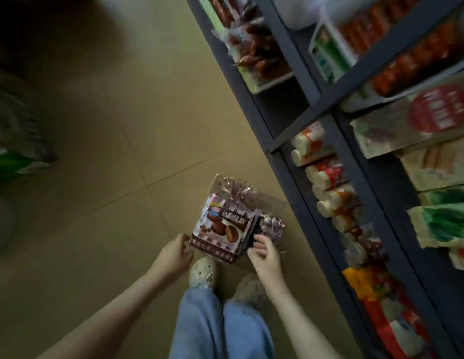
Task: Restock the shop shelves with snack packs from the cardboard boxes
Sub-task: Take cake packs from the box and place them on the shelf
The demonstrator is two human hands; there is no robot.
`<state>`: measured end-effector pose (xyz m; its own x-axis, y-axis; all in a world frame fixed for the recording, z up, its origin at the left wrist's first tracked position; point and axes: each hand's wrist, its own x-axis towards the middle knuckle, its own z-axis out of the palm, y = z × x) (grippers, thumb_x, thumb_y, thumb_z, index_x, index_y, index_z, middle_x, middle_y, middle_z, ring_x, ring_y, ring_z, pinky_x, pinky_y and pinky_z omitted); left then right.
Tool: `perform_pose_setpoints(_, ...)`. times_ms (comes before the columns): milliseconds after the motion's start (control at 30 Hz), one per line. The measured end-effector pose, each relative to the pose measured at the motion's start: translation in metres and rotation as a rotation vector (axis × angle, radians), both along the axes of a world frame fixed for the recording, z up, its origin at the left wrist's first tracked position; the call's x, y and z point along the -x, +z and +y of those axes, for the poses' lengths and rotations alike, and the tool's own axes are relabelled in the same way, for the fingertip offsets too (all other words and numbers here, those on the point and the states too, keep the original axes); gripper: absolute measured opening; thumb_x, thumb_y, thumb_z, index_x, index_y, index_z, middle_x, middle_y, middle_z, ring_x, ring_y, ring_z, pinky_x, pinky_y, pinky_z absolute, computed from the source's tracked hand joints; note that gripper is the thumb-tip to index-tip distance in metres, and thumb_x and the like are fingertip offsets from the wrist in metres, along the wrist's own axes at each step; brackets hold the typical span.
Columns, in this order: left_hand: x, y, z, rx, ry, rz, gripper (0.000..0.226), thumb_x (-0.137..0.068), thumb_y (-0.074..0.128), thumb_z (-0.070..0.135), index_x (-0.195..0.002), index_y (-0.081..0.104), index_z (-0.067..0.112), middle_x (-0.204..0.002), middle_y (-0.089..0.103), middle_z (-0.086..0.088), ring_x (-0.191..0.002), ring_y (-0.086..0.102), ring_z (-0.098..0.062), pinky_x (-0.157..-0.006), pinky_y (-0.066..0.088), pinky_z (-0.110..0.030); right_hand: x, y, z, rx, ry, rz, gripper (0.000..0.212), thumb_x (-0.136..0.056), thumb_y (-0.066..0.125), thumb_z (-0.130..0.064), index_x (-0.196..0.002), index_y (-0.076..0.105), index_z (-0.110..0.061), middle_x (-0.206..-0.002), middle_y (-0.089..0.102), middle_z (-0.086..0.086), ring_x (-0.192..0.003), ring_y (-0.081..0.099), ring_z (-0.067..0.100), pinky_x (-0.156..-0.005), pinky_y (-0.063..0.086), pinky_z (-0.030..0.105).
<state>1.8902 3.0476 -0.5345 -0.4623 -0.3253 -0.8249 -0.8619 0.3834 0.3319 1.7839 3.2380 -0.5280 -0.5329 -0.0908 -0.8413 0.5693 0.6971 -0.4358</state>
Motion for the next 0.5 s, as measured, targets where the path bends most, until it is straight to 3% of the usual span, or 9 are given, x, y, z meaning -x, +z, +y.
perform_pose_setpoints(67,0.009,-0.056,-0.001,0.003,0.044,0.016,0.041,-0.093,0.055,0.016,-0.133,0.047,0.01,-0.124,0.055,-0.017,-0.113,0.056,-0.03,-0.089,0.04,-0.028,0.0,-0.057,-0.016,0.011,-0.155,0.024,0.042,-0.089,0.062,-0.001,-0.126,0.046,-0.013,-0.118,0.051,0.007,-0.11,0.051,0.018,-0.081,0.04,0.015)
perform_pose_setpoints(200,0.021,-0.159,0.009,-0.072,0.142,0.02,0.08,-0.084,0.07,0.028,-0.15,0.024,0.026,-0.135,0.042,-0.015,-0.124,0.047,-0.03,-0.105,0.038,-0.035,-0.003,-0.163,-0.029,0.002,-0.292,-0.054,0.093,-0.082,0.074,-0.014,-0.151,0.012,-0.014,-0.151,0.028,0.007,-0.137,0.033,0.02,-0.104,0.028,0.024)
perform_pose_setpoints(267,0.02,-0.191,0.02,-0.104,0.192,0.035,0.1,-0.076,0.077,0.031,-0.151,0.012,0.033,-0.135,0.04,-0.015,-0.124,0.047,-0.031,-0.105,0.041,-0.043,-0.007,-0.2,-0.026,0.053,-0.369,-0.089,0.092,-0.074,0.081,-0.02,-0.145,0.023,-0.014,-0.148,0.038,0.006,-0.13,0.043,0.019,-0.107,0.031,0.026)
perform_pose_setpoints(367,0.019,-0.202,0.033,-0.011,0.239,0.037,0.105,-0.072,0.081,0.03,-0.15,0.011,0.032,-0.127,0.04,-0.017,-0.122,0.044,-0.034,-0.105,0.039,-0.046,-0.01,-0.216,-0.018,0.093,-0.385,-0.049,0.099,-0.048,0.087,-0.045,-0.13,0.042,-0.014,-0.129,0.059,0.005,-0.116,0.058,0.018,-0.106,0.043,0.041)
perform_pose_setpoints(500,0.011,-0.151,0.04,-0.062,0.375,0.165,0.106,-0.067,0.085,0.029,-0.148,0.015,0.029,-0.124,0.042,-0.012,-0.12,0.047,-0.029,-0.105,0.041,-0.043,0.0,-0.158,-0.01,0.072,-0.306,0.003,0.083,-0.066,0.086,-0.019,-0.134,0.039,-0.012,-0.125,0.061,0.006,-0.113,0.059,0.021,-0.104,0.044,0.044)
